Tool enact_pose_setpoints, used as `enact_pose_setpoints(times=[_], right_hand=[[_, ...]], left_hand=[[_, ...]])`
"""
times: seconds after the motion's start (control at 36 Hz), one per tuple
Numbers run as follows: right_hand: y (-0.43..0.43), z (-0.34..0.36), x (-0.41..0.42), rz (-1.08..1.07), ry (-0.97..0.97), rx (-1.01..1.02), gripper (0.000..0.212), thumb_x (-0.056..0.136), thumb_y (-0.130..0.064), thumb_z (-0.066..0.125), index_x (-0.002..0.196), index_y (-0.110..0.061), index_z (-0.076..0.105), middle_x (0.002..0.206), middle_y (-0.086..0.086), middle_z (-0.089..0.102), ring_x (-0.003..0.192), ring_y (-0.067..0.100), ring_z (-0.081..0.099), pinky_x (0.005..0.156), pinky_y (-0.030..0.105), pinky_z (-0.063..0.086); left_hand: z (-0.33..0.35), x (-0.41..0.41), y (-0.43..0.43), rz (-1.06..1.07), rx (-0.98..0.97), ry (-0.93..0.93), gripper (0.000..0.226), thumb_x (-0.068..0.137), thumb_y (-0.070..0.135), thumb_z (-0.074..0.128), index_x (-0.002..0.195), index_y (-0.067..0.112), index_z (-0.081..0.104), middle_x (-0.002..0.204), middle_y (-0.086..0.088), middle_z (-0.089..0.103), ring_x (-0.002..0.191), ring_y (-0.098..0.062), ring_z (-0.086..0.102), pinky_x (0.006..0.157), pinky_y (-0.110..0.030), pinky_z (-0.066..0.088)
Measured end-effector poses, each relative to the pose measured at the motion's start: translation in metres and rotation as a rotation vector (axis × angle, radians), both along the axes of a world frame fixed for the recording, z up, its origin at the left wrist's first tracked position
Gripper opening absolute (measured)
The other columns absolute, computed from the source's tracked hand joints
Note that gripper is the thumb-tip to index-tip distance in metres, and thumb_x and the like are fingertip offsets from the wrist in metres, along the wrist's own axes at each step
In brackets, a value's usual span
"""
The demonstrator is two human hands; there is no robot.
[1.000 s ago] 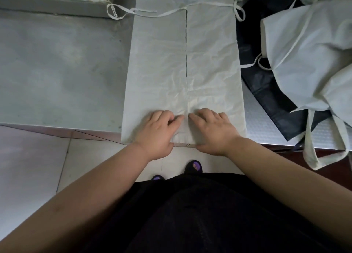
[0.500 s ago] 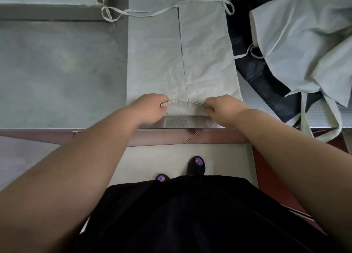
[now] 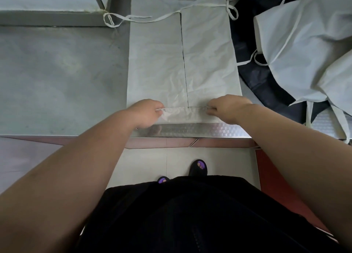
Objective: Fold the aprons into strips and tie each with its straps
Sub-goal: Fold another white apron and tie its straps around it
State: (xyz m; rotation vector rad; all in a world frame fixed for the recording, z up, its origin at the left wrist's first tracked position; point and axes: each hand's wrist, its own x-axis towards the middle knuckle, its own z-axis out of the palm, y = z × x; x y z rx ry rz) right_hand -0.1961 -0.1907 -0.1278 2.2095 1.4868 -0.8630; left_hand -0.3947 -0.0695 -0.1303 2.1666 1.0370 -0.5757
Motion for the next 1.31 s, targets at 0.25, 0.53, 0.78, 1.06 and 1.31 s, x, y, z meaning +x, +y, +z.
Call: enact_pose_setpoints(times=[0.25, 0.53, 0.78, 1.06, 1.31], right_hand=[[0.012, -0.002, 0.002, 0.043, -0.061, -0.043, 0.026, 0.101, -0.039, 0.034, 0.103, -0.021, 0.054, 0.094, -0.002, 0.051, 0.088, 0.020, 0.050, 0.057, 0.026, 0.032], [0.004, -0.007, 0.016, -0.074, -0.062, 0.000, 0.033, 0.096, -0.046, 0.041, 0.075, -0.020, 0.045, 0.077, -0.002, 0.049, 0.084, 0.023, 0.053, 0.062, 0.029, 0.038], [-0.019, -0.014, 0.026, -0.479, 0.123, 0.269, 0.026, 0.088, -0.038, 0.061, 0.092, -0.015, 0.051, 0.085, 0.004, 0.054, 0.081, 0.025, 0.056, 0.070, 0.033, 0.049], [-0.026, -0.018, 0.030, -0.655, 0.225, 0.376, 0.033, 0.085, -0.033, 0.068, 0.099, -0.011, 0.046, 0.078, -0.001, 0.043, 0.079, 0.024, 0.049, 0.060, 0.028, 0.040], [-0.029, -0.025, 0.028, -0.630, 0.221, 0.406, 0.031, 0.095, -0.028, 0.054, 0.118, -0.009, 0.044, 0.101, 0.011, 0.050, 0.085, 0.027, 0.048, 0.068, 0.031, 0.038]], left_hand=[[-0.010, 0.000, 0.002, 0.110, 0.057, -0.051, 0.012, 0.097, 0.025, 0.047, 0.105, 0.018, 0.053, 0.106, -0.002, 0.056, 0.089, -0.022, 0.050, 0.069, -0.028, 0.034], [-0.009, -0.016, 0.016, 0.142, 0.205, 0.036, 0.016, 0.092, 0.032, 0.056, 0.097, 0.017, 0.058, 0.105, -0.004, 0.058, 0.092, -0.021, 0.048, 0.073, -0.027, 0.037], [-0.013, -0.027, 0.014, 0.367, 0.159, -0.086, 0.006, 0.091, 0.023, 0.059, 0.091, 0.017, 0.060, 0.096, -0.002, 0.057, 0.087, -0.021, 0.051, 0.063, -0.028, 0.037], [-0.024, -0.034, 0.011, 0.400, 0.188, -0.167, 0.014, 0.091, 0.026, 0.059, 0.097, 0.014, 0.059, 0.094, -0.003, 0.057, 0.087, -0.022, 0.050, 0.069, -0.027, 0.033], [-0.033, -0.038, 0.006, 0.544, 0.294, -0.215, 0.027, 0.085, 0.034, 0.067, 0.098, 0.014, 0.054, 0.098, -0.001, 0.055, 0.088, -0.021, 0.048, 0.071, -0.028, 0.035]])
